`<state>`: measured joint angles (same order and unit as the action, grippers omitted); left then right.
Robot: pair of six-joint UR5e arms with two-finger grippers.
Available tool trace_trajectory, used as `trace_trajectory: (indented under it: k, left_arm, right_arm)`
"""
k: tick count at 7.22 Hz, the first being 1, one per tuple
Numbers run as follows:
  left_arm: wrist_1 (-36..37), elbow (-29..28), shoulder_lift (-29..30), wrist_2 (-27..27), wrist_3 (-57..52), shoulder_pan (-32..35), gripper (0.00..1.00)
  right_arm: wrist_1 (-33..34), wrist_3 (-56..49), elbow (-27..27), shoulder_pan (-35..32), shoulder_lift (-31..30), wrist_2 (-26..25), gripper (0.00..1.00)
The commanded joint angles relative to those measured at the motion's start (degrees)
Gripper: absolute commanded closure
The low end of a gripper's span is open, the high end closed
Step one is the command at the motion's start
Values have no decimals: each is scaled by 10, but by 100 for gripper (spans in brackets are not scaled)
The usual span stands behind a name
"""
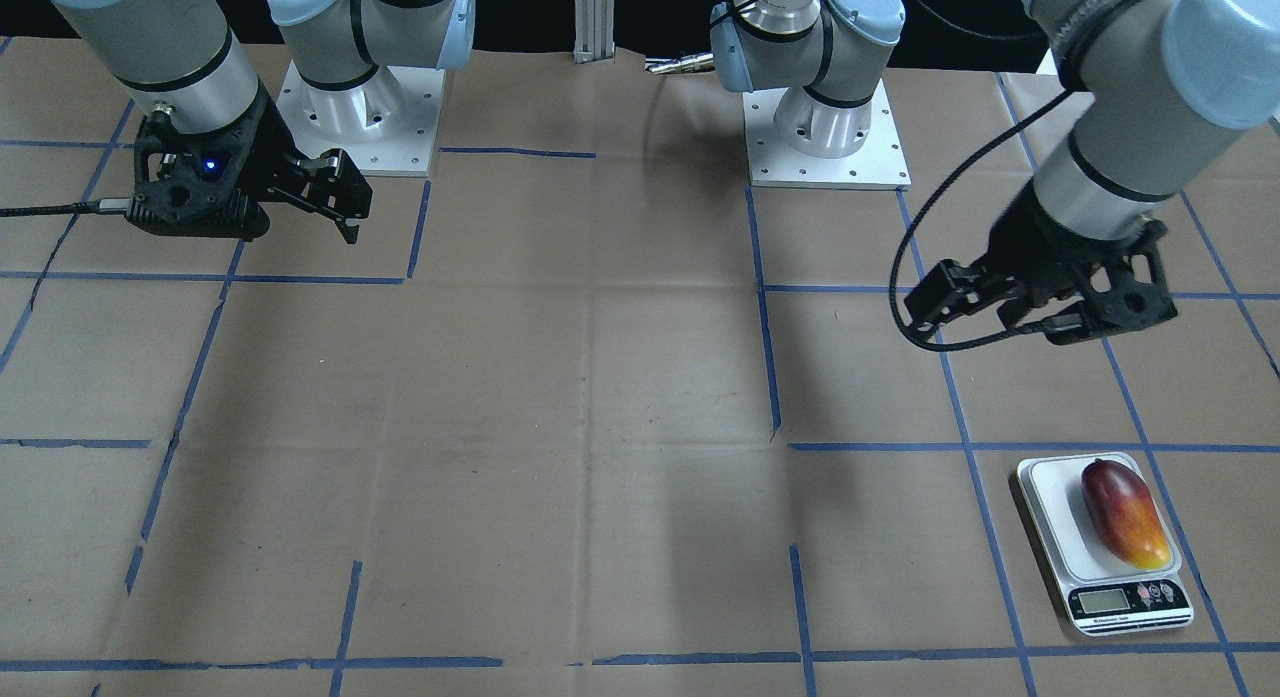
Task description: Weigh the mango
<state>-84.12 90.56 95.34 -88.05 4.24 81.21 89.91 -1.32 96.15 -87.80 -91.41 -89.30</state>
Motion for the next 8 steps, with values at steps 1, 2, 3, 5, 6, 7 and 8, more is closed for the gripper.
trace_trajectory:
  k: [1,2,3,5,6,7,8]
  left_arm:
    - [-10,-2,-9,1,59,69,0]
    - [-12,-2,-16,0,60,71,0]
    - [-20,-3,-24,-2,59,72,0]
    - [-26,-2,-36,-3,58,72,0]
    - [-26,-2,-35,-3,58,72,0]
    - [-27,-2,-34,-3,58,72,0]
    - [-27,-2,-34,-3,58,72,0]
  right_arm:
    - [0,0,0,0,0,0,0]
    - [0,0,0,0,0,0,0]
    - [0,0,0,0,0,0,0]
    - [0,0,0,0,0,0,0]
    - [0,0,0,0,0,0,0]
    - [0,0,0,0,0,0,0]
    - [0,0,0,0,0,0,0]
